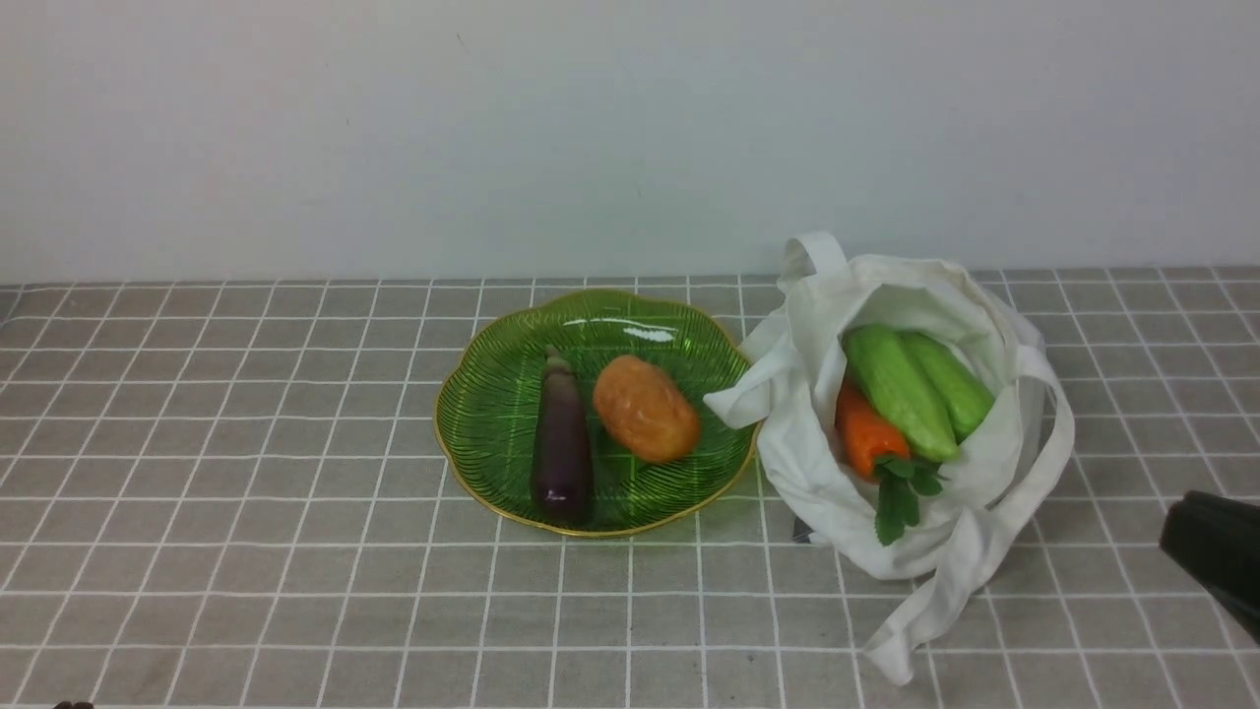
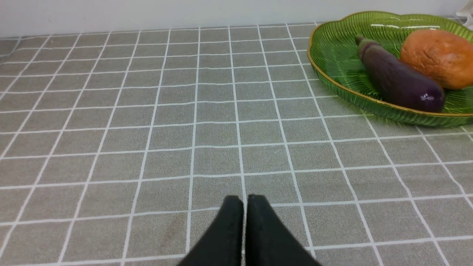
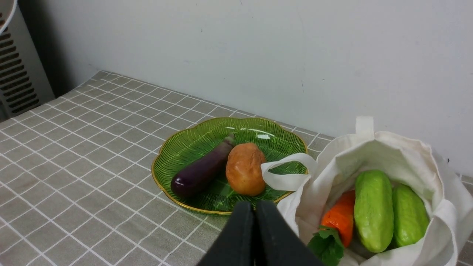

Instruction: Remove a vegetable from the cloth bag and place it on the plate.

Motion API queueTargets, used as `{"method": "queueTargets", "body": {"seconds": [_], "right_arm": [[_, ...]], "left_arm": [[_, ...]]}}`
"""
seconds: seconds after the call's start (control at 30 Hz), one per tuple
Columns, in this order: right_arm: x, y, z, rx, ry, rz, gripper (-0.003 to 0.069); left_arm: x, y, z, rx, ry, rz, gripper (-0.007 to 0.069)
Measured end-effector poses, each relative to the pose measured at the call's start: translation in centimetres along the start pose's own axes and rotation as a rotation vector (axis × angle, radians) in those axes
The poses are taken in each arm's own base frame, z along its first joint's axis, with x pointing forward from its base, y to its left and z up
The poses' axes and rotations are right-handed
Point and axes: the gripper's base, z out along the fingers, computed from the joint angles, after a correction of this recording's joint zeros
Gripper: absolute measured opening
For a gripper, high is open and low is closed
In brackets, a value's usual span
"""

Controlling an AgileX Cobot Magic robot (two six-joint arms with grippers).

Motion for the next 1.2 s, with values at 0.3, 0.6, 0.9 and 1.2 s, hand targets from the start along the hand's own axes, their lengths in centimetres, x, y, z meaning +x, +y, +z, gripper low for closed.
{"method": "queueTargets", "body": {"seconds": [0.3, 0.6, 0.9, 1.2], "right_arm": [[3.1, -0.8, -1.3, 0.084, -0.033, -0.016, -0.0015], [9.3, -2.6, -2.6, 0.4, -0.041, 0.036, -0.0015], [12.1, -3.0, -2.6, 0.496, -0.018, 0.046, -0.0015], [12.3, -3.1, -2.7, 0.517, 0.005, 0.053, -0.0015]], "left_arm": [[0.0, 0.0, 0.0, 0.0, 0.0, 0.0, -0.0005], [0.0, 0.0, 0.0, 0.0, 0.0, 0.0, -0.0005], [0.0, 0.0, 0.0, 0.0, 0.0, 0.0, -0.0005], [0.0, 0.0, 0.0, 0.0, 0.0, 0.0, -0.0005]]}}
